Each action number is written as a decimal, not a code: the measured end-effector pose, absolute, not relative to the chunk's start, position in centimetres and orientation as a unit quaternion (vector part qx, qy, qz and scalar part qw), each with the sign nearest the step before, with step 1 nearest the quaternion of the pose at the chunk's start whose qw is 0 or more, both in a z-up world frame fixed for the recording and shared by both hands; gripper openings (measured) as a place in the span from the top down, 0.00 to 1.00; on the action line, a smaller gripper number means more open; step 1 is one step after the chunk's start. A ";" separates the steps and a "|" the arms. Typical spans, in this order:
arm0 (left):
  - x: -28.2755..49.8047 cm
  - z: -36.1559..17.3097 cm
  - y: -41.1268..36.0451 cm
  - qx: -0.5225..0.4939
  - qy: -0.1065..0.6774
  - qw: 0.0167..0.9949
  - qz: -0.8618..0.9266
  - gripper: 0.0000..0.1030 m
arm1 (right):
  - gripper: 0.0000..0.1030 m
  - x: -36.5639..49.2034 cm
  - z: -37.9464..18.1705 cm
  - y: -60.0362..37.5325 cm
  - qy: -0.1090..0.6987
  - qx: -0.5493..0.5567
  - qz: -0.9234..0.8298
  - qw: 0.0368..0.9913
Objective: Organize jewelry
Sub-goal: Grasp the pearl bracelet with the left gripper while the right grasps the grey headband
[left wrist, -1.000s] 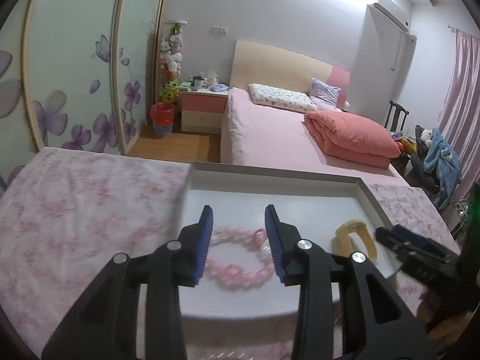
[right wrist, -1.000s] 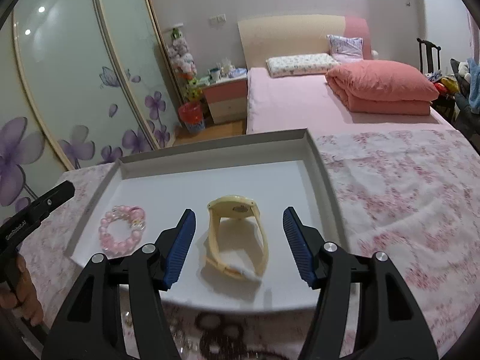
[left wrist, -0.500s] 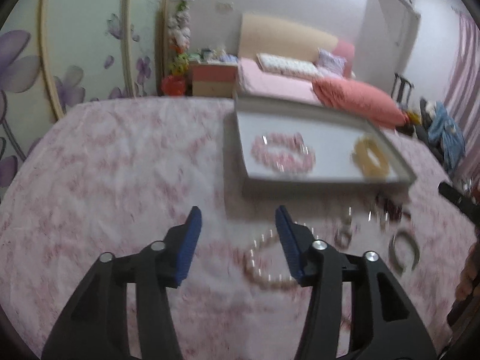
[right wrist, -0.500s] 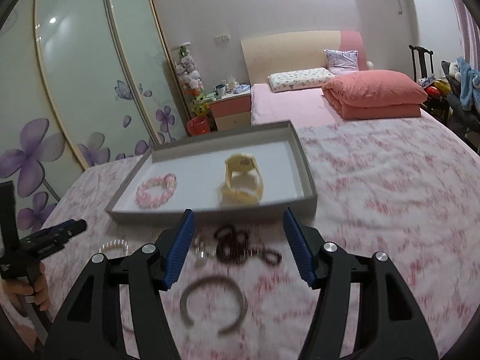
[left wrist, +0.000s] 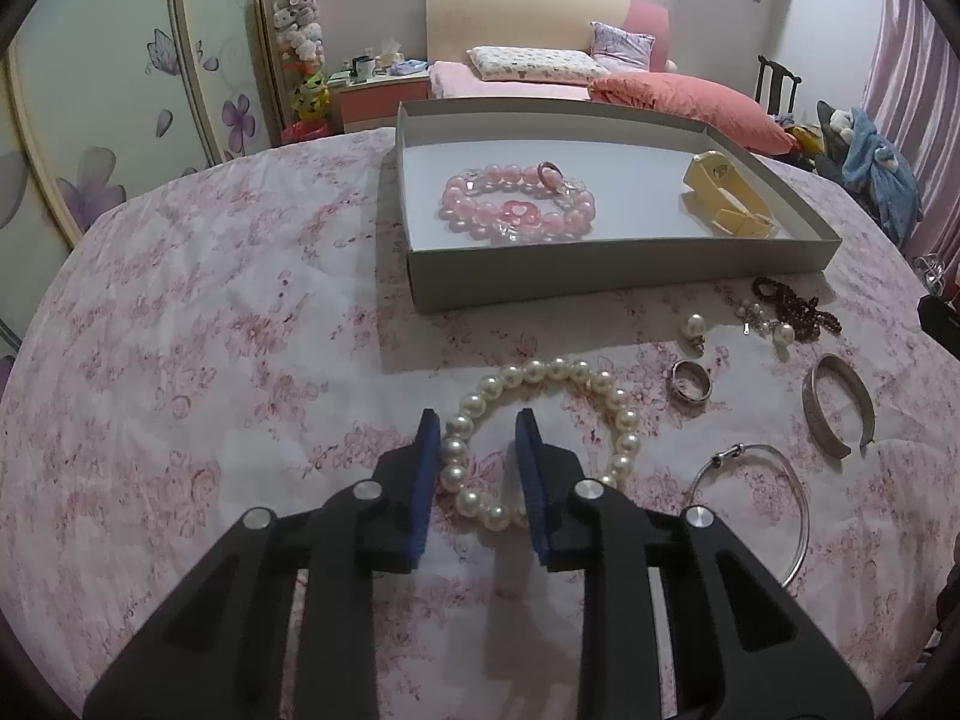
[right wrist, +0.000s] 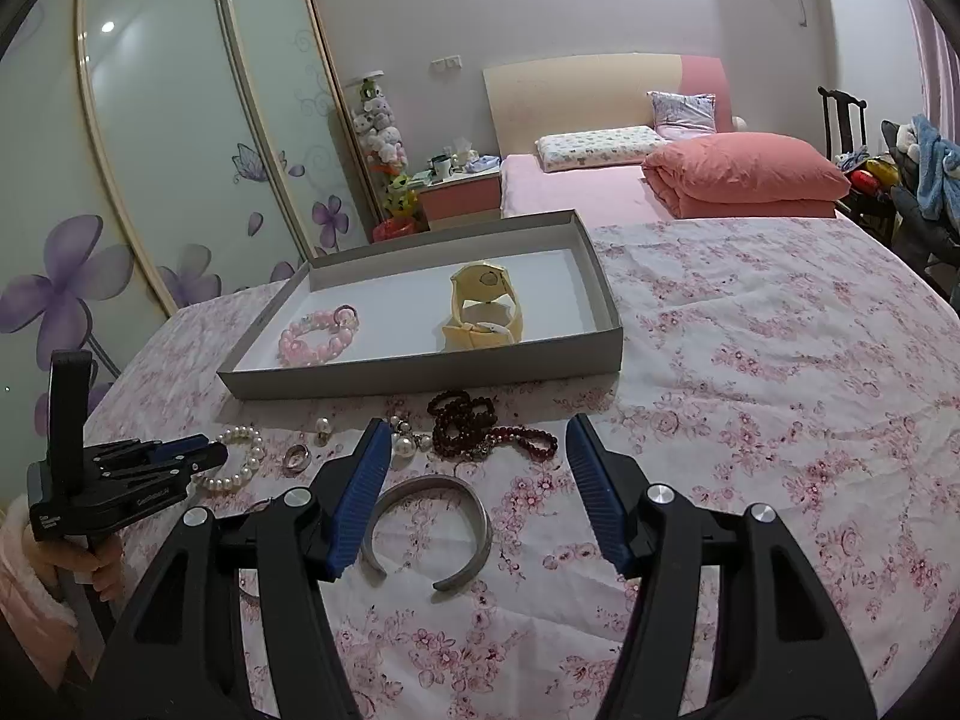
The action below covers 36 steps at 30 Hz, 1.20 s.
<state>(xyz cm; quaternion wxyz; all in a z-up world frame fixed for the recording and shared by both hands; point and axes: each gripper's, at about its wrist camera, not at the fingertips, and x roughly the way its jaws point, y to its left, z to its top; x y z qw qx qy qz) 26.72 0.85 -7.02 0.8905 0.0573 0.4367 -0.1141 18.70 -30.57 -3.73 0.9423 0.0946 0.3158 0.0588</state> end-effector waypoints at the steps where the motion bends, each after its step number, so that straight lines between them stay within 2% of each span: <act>1: 26.7 -7.0 0.8 0.061 0.435 0.891 -0.112 0.84 | 0.40 18.7 -3.8 -30.6 0.317 0.094 0.059 0.942; 2: 26.7 -7.0 0.7 0.066 0.434 0.891 -0.112 0.89 | 0.40 18.7 -3.9 -30.5 0.318 0.094 0.059 0.942; 3: 26.6 -7.0 0.5 0.071 0.432 0.892 -0.111 0.90 | 0.40 18.6 -4.0 -30.5 0.319 0.094 0.059 0.941; 9: 26.6 -6.9 1.0 0.068 0.430 0.896 -0.087 0.90 | 0.40 18.4 -4.6 -30.3 0.328 0.088 0.054 0.939; 18: 26.0 -6.6 5.8 0.042 0.437 0.898 -0.030 0.90 | 0.40 18.7 -6.3 -28.8 0.371 0.066 0.056 0.925; 19: 25.9 -6.6 6.1 0.042 0.437 0.898 -0.027 0.90 | 0.39 18.7 -6.6 -28.4 0.377 0.060 0.057 0.923; 21: 25.6 -6.6 6.8 0.042 0.436 0.899 -0.019 0.90 | 0.30 18.9 -6.8 -27.7 0.385 0.053 0.057 0.920; 23: 25.4 -6.6 7.3 0.040 0.435 0.899 -0.016 0.90 | 0.27 19.0 -7.1 -26.7 0.392 0.042 0.053 0.918; 36: 24.9 -6.5 7.8 0.028 0.432 0.901 -0.017 0.90 | 0.23 21.5 -8.6 -24.5 0.441 0.011 0.003 0.897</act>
